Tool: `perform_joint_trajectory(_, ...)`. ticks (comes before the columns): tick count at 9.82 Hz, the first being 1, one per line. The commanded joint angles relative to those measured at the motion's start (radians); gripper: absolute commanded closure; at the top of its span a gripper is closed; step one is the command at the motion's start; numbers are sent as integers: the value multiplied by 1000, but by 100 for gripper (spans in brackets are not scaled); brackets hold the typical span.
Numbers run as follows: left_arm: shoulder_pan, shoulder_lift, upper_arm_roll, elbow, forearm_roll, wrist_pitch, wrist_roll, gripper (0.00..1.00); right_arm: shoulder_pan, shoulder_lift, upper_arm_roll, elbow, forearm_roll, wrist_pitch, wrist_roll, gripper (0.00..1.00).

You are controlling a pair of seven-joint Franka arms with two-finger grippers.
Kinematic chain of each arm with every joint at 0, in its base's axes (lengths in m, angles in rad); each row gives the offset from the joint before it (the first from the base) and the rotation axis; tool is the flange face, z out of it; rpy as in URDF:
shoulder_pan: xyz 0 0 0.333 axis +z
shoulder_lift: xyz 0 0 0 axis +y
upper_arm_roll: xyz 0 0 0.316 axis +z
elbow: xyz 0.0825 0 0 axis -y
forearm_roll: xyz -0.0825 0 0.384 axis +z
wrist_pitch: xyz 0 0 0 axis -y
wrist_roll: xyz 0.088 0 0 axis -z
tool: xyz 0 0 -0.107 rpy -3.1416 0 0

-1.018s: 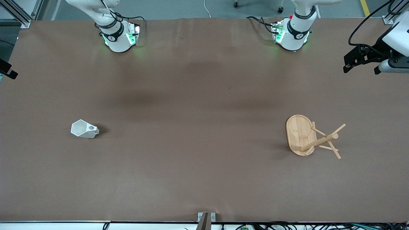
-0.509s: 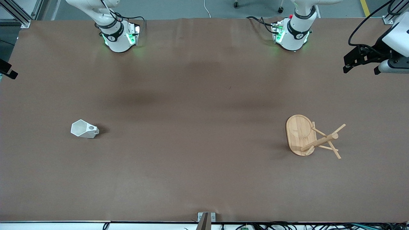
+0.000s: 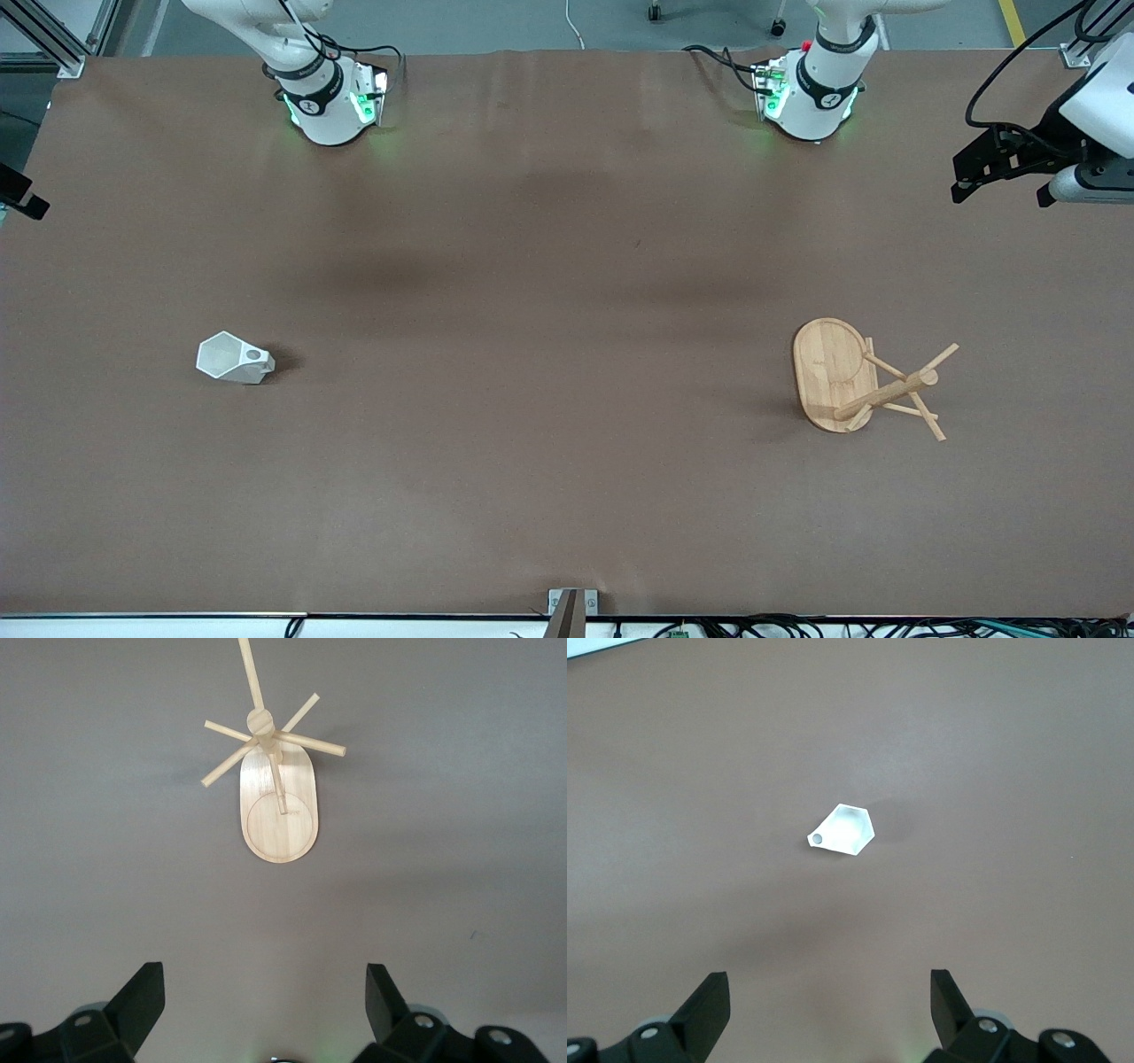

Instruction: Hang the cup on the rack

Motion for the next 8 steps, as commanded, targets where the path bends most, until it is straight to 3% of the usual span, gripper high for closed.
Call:
perform_joint_trajectory(1,-4,25,0,5,14,-29,9,0,-3,6,0,13,-4,-8,-11,0)
perform_joint_trajectory(3,-6,23,-2,5,14,-30,9,0,-12,27,-5,-14,-4,10,-16,0)
perform_joint_trajectory(8,-9,23,-4,5,13,-30,7,0,-32,87,-8,-218,-5,234,-29,0)
